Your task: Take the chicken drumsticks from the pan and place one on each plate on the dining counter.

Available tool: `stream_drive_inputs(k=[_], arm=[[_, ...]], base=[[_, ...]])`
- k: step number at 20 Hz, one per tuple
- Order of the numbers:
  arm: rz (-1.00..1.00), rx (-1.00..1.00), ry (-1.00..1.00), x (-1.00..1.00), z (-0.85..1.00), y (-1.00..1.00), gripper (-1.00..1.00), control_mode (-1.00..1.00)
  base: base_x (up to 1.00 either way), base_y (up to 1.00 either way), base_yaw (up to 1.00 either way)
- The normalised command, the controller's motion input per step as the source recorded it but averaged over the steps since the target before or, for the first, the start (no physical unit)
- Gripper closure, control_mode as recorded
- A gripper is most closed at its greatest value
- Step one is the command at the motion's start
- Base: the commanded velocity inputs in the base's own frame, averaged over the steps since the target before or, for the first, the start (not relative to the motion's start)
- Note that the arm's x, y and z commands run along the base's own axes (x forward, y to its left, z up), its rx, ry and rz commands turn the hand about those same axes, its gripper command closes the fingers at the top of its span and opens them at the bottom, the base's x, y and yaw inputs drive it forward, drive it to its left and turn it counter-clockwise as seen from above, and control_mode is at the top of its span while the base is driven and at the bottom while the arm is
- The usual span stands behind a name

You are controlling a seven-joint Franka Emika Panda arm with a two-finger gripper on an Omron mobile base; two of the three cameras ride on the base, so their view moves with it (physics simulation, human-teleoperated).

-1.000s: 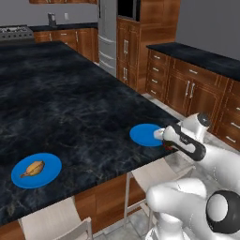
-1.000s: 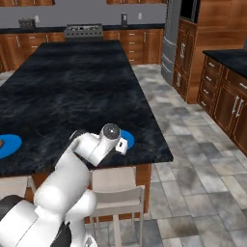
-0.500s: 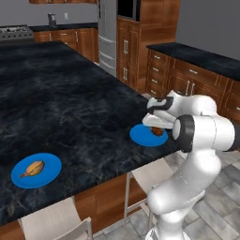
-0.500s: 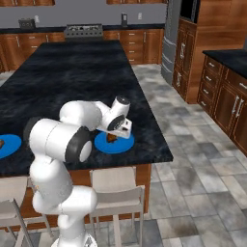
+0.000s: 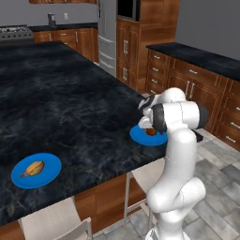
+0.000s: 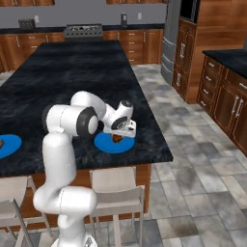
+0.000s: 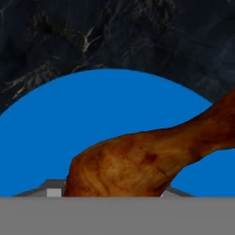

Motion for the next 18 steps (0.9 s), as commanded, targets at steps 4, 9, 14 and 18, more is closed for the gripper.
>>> stream_drive_inputs(k=[4, 9, 14, 18], arm=[[-0.02, -0.18, -0.30, -0.76, 0.17, 0.60, -1.00, -1.00], [-0.01, -0.16, -0.14, -0.55, 0.55, 0.33, -1.00, -1.00], [-0.05, -0.01, -0.01, -0.83, 0.81, -0.19, -1.00, -1.00], [-0.09, 0.00, -0.14, -1.00, 0.99, -0.39, -1.00, -1.00]], base=[[0.00, 0.00, 0.00], [0.00, 0.00, 0.00], [0.00, 0.00, 0.00], [0.00, 0.00, 0.00]])
